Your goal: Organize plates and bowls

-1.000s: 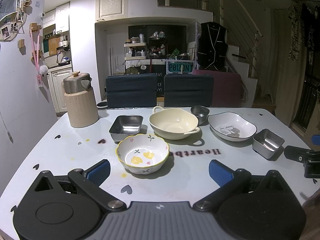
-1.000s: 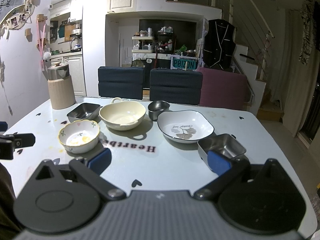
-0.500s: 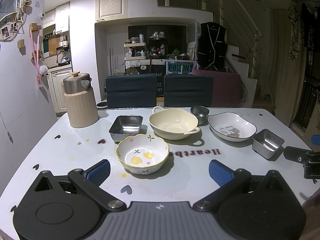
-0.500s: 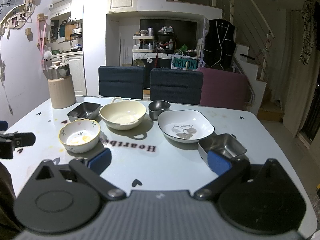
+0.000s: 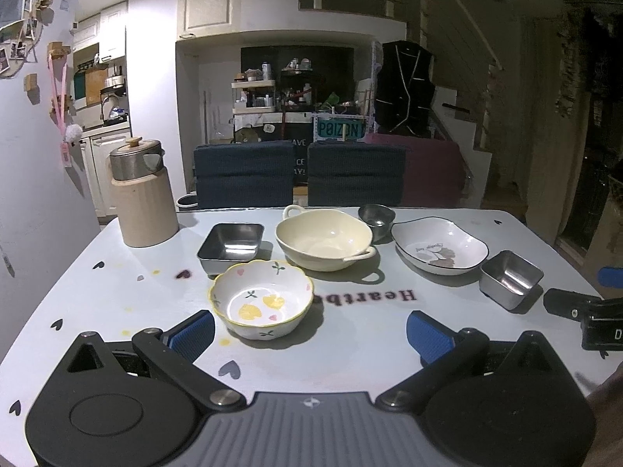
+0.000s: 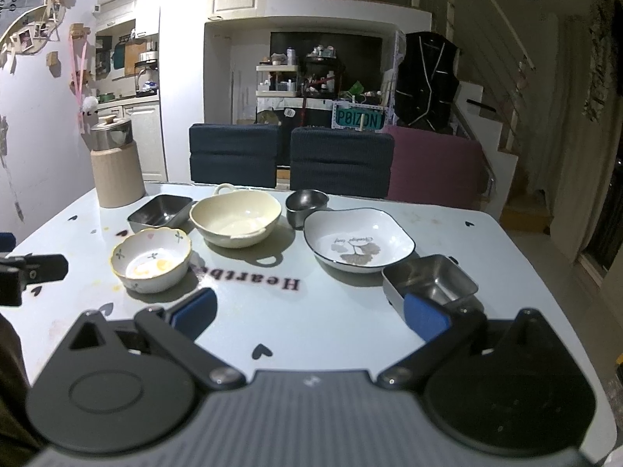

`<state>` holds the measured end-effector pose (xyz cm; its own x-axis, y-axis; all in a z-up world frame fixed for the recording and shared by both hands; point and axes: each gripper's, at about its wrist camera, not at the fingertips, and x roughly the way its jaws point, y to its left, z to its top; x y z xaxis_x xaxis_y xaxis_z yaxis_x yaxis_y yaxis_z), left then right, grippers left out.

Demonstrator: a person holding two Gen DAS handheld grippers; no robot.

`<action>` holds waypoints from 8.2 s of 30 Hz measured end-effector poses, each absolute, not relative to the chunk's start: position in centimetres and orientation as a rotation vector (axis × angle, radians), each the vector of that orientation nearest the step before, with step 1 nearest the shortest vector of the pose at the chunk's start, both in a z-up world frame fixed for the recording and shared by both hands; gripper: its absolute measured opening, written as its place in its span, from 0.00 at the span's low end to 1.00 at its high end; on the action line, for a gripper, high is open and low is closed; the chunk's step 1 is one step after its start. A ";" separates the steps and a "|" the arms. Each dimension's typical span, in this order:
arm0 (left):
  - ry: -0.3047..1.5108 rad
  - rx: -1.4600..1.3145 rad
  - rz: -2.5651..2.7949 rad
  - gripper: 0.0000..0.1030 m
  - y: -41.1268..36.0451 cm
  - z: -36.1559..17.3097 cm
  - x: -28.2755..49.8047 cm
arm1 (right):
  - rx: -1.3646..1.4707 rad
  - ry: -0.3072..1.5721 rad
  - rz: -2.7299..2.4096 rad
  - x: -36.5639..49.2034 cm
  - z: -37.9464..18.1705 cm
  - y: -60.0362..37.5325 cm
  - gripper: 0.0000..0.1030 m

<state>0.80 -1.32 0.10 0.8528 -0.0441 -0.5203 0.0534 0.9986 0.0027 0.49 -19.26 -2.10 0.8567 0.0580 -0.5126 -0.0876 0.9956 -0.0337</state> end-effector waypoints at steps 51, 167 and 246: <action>0.637 -0.466 -0.151 0.65 -13.2 -9.3 27.3 | -0.032 0.717 0.213 34.2 -7.5 -35.0 0.52; 0.996 -0.386 -0.190 0.16 -2.7 -14.7 17.3 | 0.178 1.090 0.167 18.1 -11.7 -25.2 0.11; 1.062 -0.204 -0.202 0.27 -4.0 -14.0 17.7 | 0.140 1.132 0.177 18.1 -13.5 -24.6 0.34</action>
<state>17.68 -3.97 -14.00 0.4722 -0.2614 -0.8418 0.0660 0.9628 -0.2619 18.07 -24.56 -13.49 0.4129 0.2106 -0.8861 -0.0692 0.9773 0.2001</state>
